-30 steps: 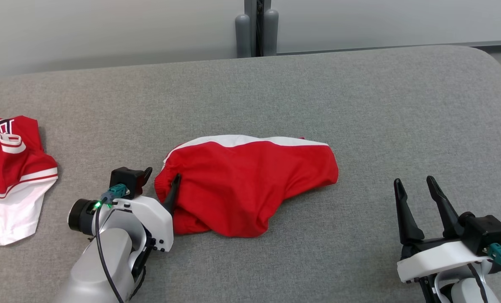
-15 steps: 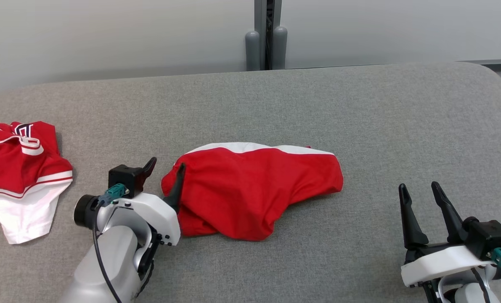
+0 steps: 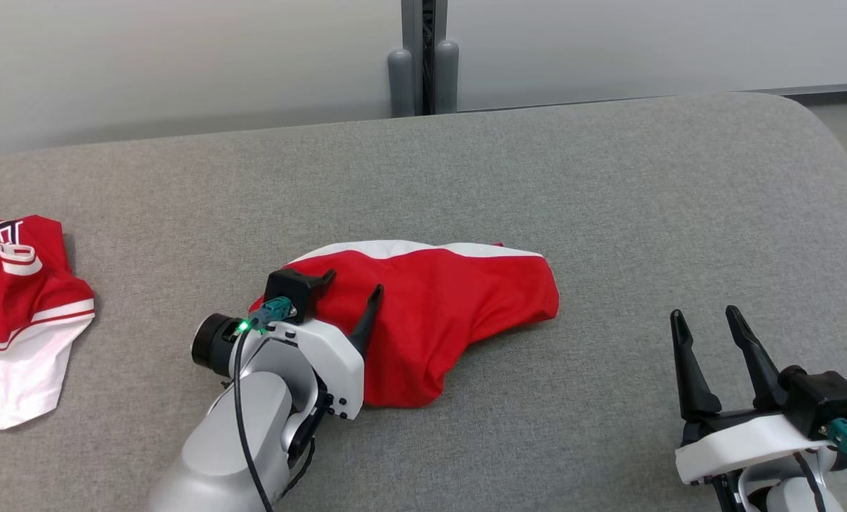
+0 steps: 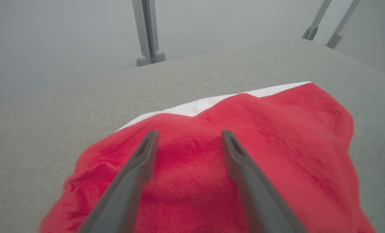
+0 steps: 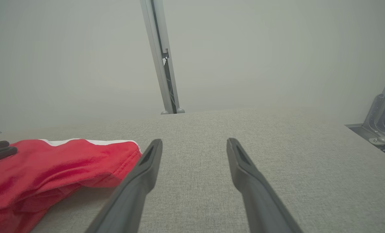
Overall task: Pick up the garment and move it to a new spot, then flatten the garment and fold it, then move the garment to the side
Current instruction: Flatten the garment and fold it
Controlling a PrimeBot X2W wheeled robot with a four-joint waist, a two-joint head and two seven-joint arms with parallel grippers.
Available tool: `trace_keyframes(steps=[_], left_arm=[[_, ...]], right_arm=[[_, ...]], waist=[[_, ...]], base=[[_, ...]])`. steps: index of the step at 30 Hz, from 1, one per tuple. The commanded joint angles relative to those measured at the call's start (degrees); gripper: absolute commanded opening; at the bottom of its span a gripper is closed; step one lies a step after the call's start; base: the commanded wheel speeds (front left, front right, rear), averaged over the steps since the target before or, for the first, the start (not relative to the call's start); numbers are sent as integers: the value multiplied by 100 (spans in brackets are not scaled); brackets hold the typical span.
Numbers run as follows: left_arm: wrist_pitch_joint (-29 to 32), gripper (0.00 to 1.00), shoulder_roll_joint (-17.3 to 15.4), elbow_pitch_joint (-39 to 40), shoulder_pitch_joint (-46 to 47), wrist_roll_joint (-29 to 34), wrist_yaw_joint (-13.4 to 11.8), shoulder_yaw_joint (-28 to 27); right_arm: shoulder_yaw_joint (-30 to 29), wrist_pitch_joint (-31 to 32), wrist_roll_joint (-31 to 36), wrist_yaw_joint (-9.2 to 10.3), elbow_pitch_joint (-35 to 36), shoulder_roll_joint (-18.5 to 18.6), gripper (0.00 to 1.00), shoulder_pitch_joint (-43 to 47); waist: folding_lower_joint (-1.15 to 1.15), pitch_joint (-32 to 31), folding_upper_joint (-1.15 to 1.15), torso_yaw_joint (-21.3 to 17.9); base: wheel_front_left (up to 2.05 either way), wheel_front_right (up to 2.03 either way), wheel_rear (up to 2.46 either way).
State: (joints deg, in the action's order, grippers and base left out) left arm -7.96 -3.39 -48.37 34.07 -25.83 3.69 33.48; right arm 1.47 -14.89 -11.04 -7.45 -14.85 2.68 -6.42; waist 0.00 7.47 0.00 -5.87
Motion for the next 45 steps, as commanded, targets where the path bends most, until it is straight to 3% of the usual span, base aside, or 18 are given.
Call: trace_keyframes(steps=[1, 9, 10, 11, 15, 23, 31, 38, 45], left_arm=[[26, 100, -31, -13, 102, -31, -50, 12], [363, 97, 26, -197, 256, -207, -253, 162], [418, 82, 29, -247, 250, -227, -272, 186], [472, 57, 32, -309, 245, -250, -286, 212], [484, 0, 33, -489, 209, -303, -309, 306], [98, 0, 35, -586, 259, -407, -329, 419], [-454, 0, 36, -204, 45, -270, -539, 615], [-473, 0, -14, 441, -577, -148, -707, 863], [-221, 0, -250, 1109, -1292, -235, -1051, 913]], right_arm=[[-17, -30, 8, -7, 23, 39, 100, -15], [42, -30, -47, -7, 3, 39, 100, -82], [55, -30, -53, -7, -2, 39, 100, -90], [64, -30, -58, -7, -7, 39, 100, -95], [74, -30, -38, -7, -16, 39, 100, -110], [65, -30, -26, -7, -12, 40, 100, -129], [-58, -30, -14, -7, 19, 39, 100, -13], [-109, -30, 1, -7, 42, 40, 100, 47], [-17, -30, 15, -7, 3, 40, 100, 74]], waist=[[0, 25, 0, -25], [0, 89, 0, -116], [0, 92, 0, -126], [0, 95, 0, -134], [0, 110, 0, -139], [0, 114, 0, -77], [0, 56, 0, 115], [0, 47, 0, 329], [0, 49, 0, 405]], base=[[0, 0, 0], [0, 0, 0], [0, 0, 0], [0, 0, 0], [0, 0, 0], [0, 0, 0], [0, 0, 0], [0, 0, 0], [0, 0, 0]])
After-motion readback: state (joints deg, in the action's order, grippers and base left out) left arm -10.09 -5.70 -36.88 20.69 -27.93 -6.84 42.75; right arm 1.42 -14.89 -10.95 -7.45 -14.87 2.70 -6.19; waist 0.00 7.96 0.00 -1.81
